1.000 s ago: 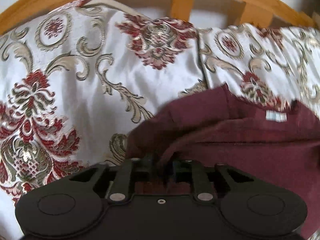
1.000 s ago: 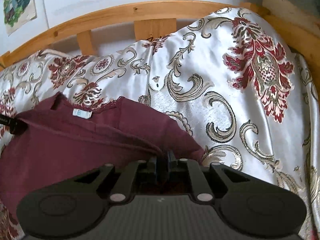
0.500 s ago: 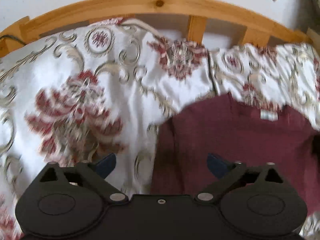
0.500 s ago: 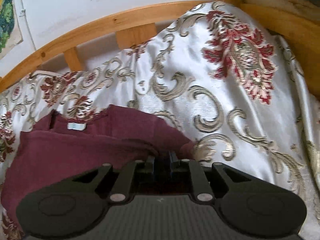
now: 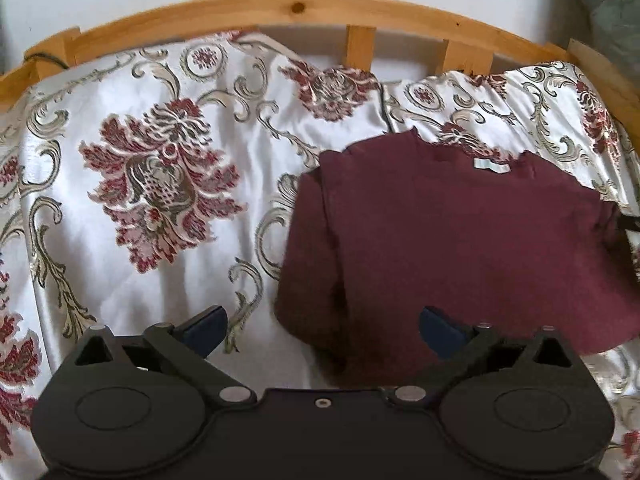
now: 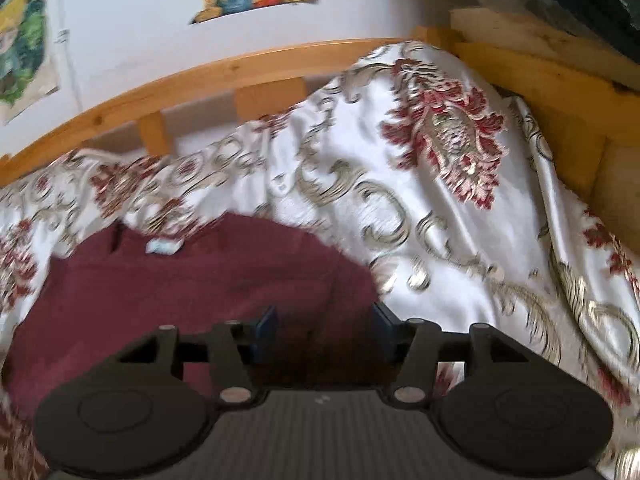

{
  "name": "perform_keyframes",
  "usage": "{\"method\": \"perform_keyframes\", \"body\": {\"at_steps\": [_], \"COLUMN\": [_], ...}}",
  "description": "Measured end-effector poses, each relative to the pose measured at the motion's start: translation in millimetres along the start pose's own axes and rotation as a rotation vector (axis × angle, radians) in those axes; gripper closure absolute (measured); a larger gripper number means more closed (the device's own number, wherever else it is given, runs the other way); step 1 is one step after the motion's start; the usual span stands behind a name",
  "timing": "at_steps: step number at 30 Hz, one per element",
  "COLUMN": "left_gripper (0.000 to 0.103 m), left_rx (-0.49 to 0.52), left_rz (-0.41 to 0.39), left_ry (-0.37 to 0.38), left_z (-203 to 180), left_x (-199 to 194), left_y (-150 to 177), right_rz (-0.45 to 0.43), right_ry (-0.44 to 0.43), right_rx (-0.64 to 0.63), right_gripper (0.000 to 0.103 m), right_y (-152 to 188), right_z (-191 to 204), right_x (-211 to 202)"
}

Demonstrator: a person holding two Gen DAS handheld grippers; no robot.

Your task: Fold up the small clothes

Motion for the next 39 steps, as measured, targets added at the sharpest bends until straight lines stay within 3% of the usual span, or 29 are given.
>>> {"method": "perform_keyframes", "body": {"at_steps": [3,8,10,11,14,20,26,29,32,34,39], "left_gripper": [0.001,0.001,0.001,0.001,0.001,0.001,0.001,0.001,0.001,0.001,0.001], "left_rx": [0.005,-0.066,-0.096,-0.112,-0.142,-0.128,-0.118,-0.122,-0.139,-0.16,-0.149], "left_rz": [-0.014,0.001,0.009,0.007,-0.005,-0.003,-0.011,-0.017,-0.041,-0.077,-0.154], "left_ry": [-0.027,0.024,0.039,0.043,0.057,0.029,0.03,0.049,0.104,0.157,0.209], "left_z": [6,19,24,26,31,32,31,31,31,30,24], "left_x": [8,28,34,35,37,40,39,38,36,33,37], "left_y": [0,6,7,7,4,4,3,3,2,0,-12], "right_rz": [0.016,0.049,0.03,0.011,-0.03,-0.059,-0.04,-0.045,-0.059,-0.073,-0.122], "right_ry": [-0.018,-0.035,-0.02,-0.009,-0.02,0.038,0.031,0.051,0.07,0.071,0.091], "right_rx": [0.004,0.04,0.072,0.092,0.109,0.126,0.139,0.116,0.101,0.085,-0.005], "right_gripper": [0.045,0.048,0.065,0.085,0.099,0.099,0.099,0.095,0.082,0.058,0.031], "right_y": [20,44,50,53,59,72,78,75,74,74,70], "right_z": [12,20,17,15,14,14,14,19,24,29,56], "right_x": [-2,12,13,12,4,-6,-2,-5,-9,-13,-21]}}
Point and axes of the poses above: each gripper's, at about its wrist camera, not at the fingertips, and x roughly the way its jaws point, z to its left, y to its underside, the point moved 5 cm from there along x, roughly the way its jaws point, and after that the axes turned 14 degrees about z, right-handed, at the moved point
